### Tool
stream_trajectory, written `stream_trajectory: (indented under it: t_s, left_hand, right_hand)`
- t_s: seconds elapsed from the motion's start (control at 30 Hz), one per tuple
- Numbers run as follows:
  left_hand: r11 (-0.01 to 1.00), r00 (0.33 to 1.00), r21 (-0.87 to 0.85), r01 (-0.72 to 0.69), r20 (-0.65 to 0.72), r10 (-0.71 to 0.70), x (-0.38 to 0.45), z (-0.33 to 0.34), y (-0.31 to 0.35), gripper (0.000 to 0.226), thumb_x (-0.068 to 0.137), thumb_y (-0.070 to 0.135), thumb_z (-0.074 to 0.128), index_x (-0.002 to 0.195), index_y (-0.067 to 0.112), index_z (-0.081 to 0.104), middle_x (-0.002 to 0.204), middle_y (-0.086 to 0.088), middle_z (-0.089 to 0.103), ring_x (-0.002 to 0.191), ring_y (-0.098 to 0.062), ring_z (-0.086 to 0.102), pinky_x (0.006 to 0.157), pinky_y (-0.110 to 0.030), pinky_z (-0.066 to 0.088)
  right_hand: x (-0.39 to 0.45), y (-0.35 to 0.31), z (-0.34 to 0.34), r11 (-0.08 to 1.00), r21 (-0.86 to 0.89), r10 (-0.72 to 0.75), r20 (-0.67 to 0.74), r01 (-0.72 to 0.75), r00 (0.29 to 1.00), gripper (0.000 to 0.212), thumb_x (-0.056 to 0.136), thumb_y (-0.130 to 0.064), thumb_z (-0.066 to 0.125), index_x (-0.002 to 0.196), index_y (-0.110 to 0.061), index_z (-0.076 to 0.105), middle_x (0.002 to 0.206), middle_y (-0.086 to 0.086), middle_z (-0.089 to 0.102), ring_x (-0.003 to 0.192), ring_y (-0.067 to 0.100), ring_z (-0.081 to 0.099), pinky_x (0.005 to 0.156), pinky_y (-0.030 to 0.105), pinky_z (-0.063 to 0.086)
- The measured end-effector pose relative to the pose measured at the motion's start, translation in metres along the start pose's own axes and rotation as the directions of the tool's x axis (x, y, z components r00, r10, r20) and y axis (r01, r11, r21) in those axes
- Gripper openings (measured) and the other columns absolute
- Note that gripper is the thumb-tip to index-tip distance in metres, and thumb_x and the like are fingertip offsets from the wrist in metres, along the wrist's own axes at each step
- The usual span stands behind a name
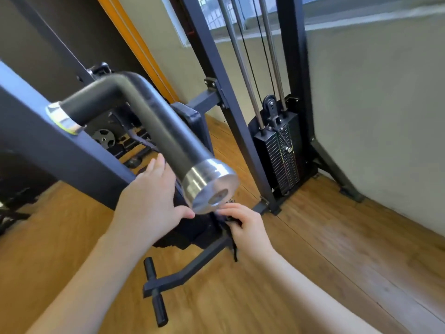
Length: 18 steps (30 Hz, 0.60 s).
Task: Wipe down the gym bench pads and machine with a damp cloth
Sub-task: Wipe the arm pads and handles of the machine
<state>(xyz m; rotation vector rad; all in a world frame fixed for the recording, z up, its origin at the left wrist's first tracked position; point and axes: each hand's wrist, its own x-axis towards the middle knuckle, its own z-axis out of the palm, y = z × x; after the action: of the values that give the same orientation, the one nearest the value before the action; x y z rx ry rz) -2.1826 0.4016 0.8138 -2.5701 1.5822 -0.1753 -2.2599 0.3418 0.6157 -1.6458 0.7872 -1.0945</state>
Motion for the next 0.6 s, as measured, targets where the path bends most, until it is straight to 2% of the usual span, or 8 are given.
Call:
stream_trajectory:
  t_s: [0.07,0.13,0.2,0.23,0.33,0.43,0.53,0.6]
  left_hand:
    - [0.999,1.000,-0.052,-0.010,0.021,0.011,0.002,-0.002,0.001,0.082,0.077,0.041,0.075,0.143,0.012,0.035,0.147,-0.006,0.039,0.134,-0.022,0.037,0.108,-0.034,0.035]
    - [0.998,0.997,-0.019,-0.064,-0.040,0.063,0.004,0.001,-0.004,0.083,0.076,0.042,0.075,0.142,0.011,0.034,0.145,-0.008,0.042,0.132,-0.021,0.041,0.106,-0.032,0.036]
    - [0.992,0.989,0.038,-0.119,-0.079,0.122,0.007,0.006,-0.011,0.090,0.077,0.049,0.071,0.144,0.010,0.026,0.149,-0.010,0.035,0.136,-0.022,0.036,0.106,-0.032,0.034]
    - [0.984,0.983,0.097,-0.148,-0.098,0.157,0.011,0.009,-0.015,0.094,0.077,0.053,0.068,0.146,0.010,0.021,0.153,-0.011,0.027,0.140,-0.023,0.029,0.109,-0.033,0.032]
    - [0.959,0.962,0.186,-0.212,-0.133,0.238,0.022,0.019,-0.023,0.099,0.081,0.061,0.058,0.152,0.014,0.008,0.159,-0.012,0.006,0.146,-0.025,0.011,0.114,-0.036,0.022]
    - [0.948,0.935,0.165,-0.273,-0.188,0.302,0.024,0.029,-0.029,0.096,0.083,0.060,0.056,0.152,0.014,0.007,0.159,-0.015,0.005,0.146,-0.028,0.008,0.116,-0.037,0.016]
    - [0.941,0.906,0.146,-0.306,-0.260,0.335,0.023,0.030,-0.034,0.095,0.084,0.056,0.058,0.151,0.010,0.009,0.158,-0.017,0.009,0.146,-0.030,0.010,0.116,-0.038,0.016]
    - [0.930,0.892,0.158,-0.332,-0.269,0.364,0.021,0.031,-0.037,0.095,0.085,0.055,0.059,0.151,0.008,0.010,0.157,-0.019,0.011,0.145,-0.032,0.013,0.116,-0.038,0.017]
  right_hand:
    - [-0.007,-0.014,0.005,0.994,0.065,-0.081,-0.068,0.085,0.994,0.037,0.083,0.007,0.054,0.105,-0.017,0.072,0.111,-0.012,0.063,0.108,0.004,0.057,0.095,0.019,0.046]
    - [-0.022,-0.005,0.008,0.991,-0.063,-0.120,0.011,0.121,0.993,0.040,0.082,0.005,0.053,0.107,-0.020,0.071,0.117,-0.008,0.061,0.114,0.007,0.053,0.096,0.014,0.041]
    - [-0.036,0.014,0.004,0.960,-0.272,-0.016,0.157,0.059,0.988,0.038,0.083,0.004,0.058,0.107,-0.022,0.071,0.117,-0.009,0.059,0.114,0.007,0.051,0.098,0.014,0.039]
    - [-0.041,0.020,0.001,0.952,-0.306,0.055,0.155,-0.005,0.986,0.037,0.083,0.004,0.059,0.105,-0.024,0.072,0.114,-0.013,0.058,0.111,0.005,0.051,0.098,0.015,0.040]
    - [-0.045,0.009,-0.004,0.981,-0.103,0.149,-0.142,-0.165,0.979,0.044,0.082,0.012,0.056,0.094,-0.028,0.070,0.103,-0.024,0.059,0.101,-0.007,0.055,0.092,0.013,0.045]
    - [-0.037,-0.019,0.002,0.999,0.019,0.045,-0.373,-0.041,0.927,0.044,0.083,0.015,0.054,0.097,-0.025,0.068,0.107,-0.019,0.062,0.104,-0.012,0.055,0.091,0.009,0.042]
    - [-0.031,-0.039,0.021,0.988,-0.121,-0.135,-0.350,0.099,0.927,0.044,0.080,0.017,0.055,0.103,-0.018,0.069,0.116,-0.008,0.061,0.111,-0.006,0.053,0.094,0.007,0.039]
    - [-0.040,-0.034,0.038,0.961,-0.273,-0.125,-0.318,0.036,0.940,0.044,0.078,0.020,0.054,0.101,-0.012,0.072,0.117,-0.008,0.056,0.114,0.003,0.052,0.094,0.003,0.035]
